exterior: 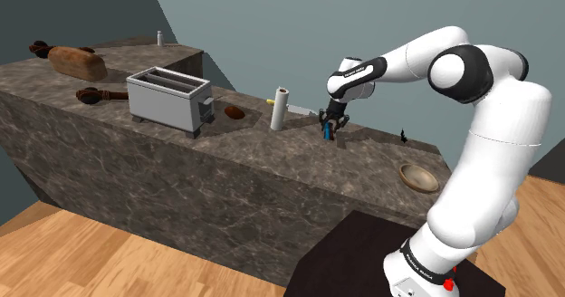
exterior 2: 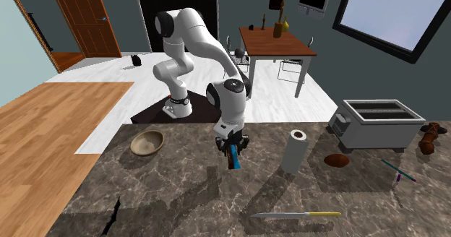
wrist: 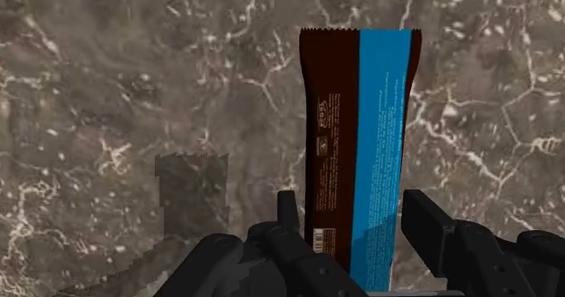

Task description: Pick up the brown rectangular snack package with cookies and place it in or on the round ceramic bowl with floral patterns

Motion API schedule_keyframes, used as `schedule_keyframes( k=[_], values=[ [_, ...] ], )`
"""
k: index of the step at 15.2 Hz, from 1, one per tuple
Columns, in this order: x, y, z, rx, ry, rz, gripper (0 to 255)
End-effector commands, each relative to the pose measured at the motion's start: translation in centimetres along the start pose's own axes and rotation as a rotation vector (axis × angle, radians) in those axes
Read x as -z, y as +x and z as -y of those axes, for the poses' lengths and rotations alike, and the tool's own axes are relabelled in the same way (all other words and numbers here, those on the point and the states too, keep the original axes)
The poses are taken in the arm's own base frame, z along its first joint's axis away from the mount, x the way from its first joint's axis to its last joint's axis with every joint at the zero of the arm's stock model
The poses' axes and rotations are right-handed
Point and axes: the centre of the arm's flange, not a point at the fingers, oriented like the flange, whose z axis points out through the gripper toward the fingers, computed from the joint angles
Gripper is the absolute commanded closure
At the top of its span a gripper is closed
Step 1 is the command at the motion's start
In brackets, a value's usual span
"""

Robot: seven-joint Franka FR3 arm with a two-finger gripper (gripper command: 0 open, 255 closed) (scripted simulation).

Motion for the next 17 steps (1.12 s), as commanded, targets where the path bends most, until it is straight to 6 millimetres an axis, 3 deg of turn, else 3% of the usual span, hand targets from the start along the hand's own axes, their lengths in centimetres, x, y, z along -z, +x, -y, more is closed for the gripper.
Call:
schedule_keyframes(
  k=[1,8,17],
  values=[
    [1.0,0.0,0.0,0.000,0.000,0.000,255],
    [4.3,0.0,0.0,0.000,0.000,0.000,255],
    [4.5,-4.2,-11.1,0.000,0.000,0.000,255]
  ],
)
